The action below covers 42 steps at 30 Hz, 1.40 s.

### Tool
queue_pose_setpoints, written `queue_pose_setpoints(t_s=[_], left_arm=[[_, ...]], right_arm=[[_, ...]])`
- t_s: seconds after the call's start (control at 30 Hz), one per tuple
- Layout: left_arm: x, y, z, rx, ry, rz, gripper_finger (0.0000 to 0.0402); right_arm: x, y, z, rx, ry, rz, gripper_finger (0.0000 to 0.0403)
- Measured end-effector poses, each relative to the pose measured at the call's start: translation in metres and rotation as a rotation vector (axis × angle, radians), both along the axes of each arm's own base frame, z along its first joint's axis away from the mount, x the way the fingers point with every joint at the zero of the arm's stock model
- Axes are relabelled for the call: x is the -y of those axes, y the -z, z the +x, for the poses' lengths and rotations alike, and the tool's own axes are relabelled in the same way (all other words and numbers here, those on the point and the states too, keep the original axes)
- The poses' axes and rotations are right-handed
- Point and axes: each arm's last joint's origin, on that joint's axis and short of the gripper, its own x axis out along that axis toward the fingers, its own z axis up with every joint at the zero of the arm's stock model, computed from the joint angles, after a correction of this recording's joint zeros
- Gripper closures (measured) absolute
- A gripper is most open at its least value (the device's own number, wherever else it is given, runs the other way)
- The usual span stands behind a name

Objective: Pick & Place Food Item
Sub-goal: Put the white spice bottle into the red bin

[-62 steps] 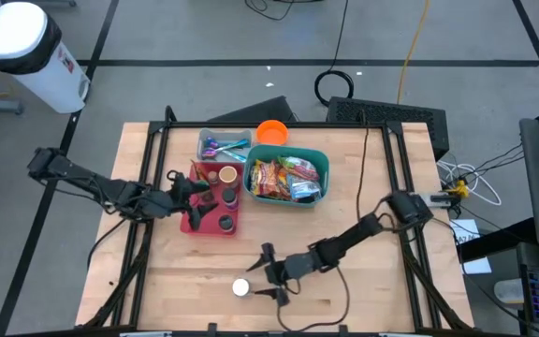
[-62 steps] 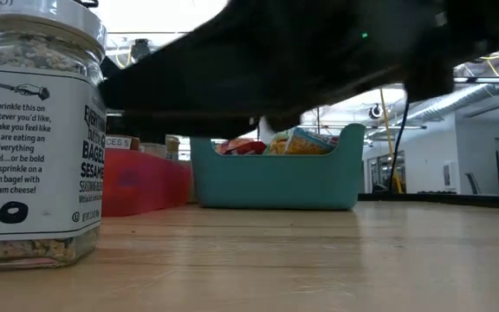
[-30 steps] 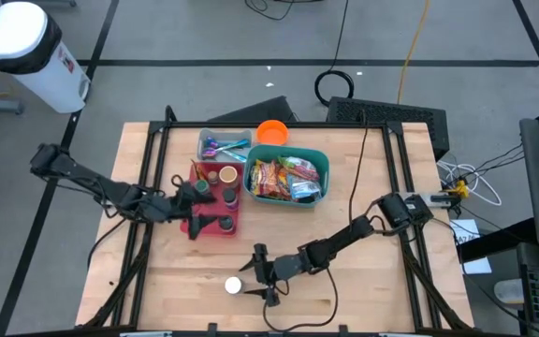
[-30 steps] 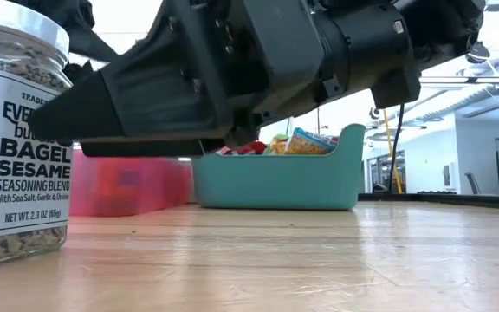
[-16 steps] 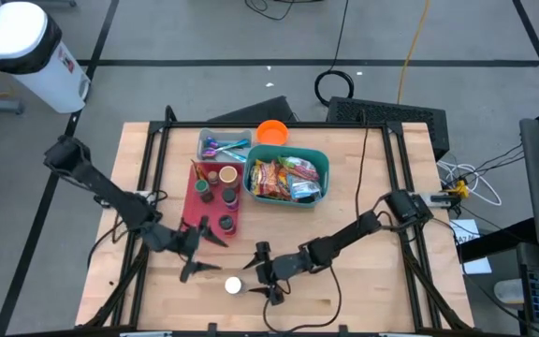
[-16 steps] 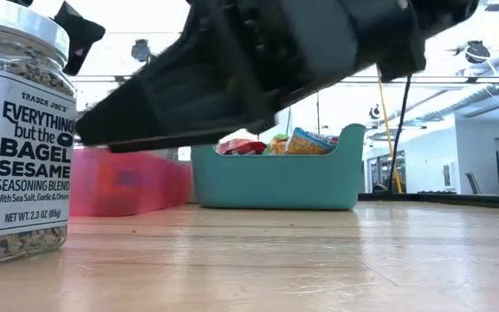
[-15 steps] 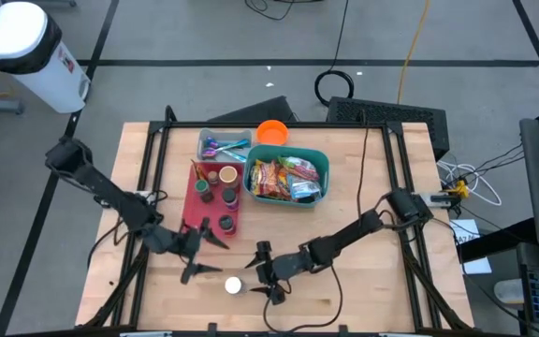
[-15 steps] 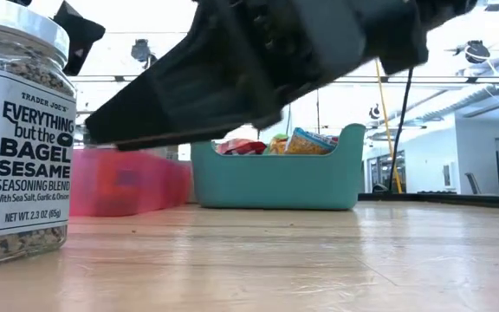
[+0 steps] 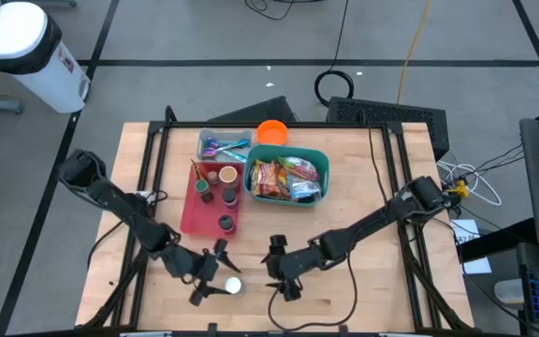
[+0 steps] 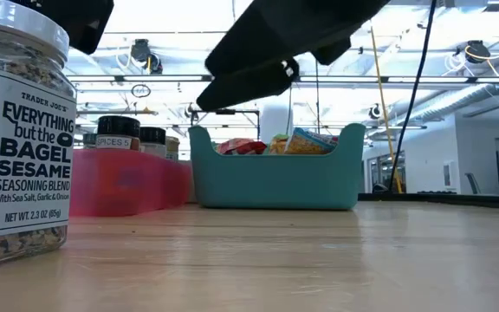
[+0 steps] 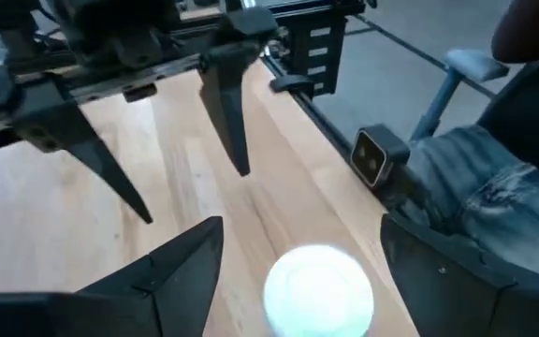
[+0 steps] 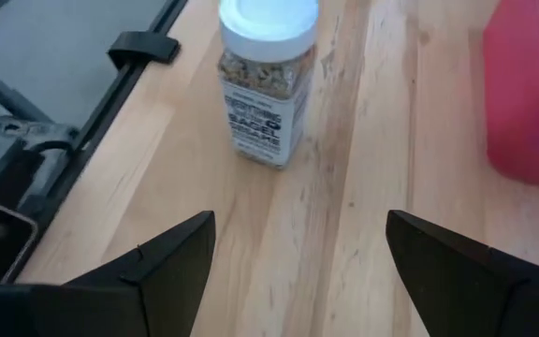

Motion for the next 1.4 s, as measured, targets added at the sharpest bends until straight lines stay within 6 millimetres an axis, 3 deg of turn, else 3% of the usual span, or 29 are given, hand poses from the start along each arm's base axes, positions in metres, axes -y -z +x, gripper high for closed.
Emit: queue_pose_setpoints(t_s=[0.33,0.53,0.77,0.93,1.07,1.4], left_arm=[[0.014,0.032,0.000,-0.136,-0.003,0.037,0.0130],[0.012,0.033,0.002,-0.135,-0.015,0.044,0.0131],[0.012,0.031,0.003,-0.104,0.006,0.067,0.0201],[0.010,0.028,0.005,-0.087,-0.016,0.051,0.0201],[0.000,0.009,0.000,-0.065,-0.150,-0.013,0.0201],[-0.044,-0.075,-0.044,0.043,-0.407,-0.099,0.0201]], right_arm=[[-0.010,-0.008,-0.005,0.043,-0.054,-0.019,0.0096],[-0.010,-0.008,-0.005,0.042,-0.053,-0.020,0.0096],[-0.010,-0.008,-0.005,0.039,-0.054,-0.021,0.0096],[-0.010,-0.008,-0.005,0.039,-0.053,-0.021,0.0096],[-0.010,-0.008,-0.005,0.039,-0.053,-0.021,0.0096],[-0.010,-0.008,-0.005,0.039,-0.053,-0.021,0.0096]])
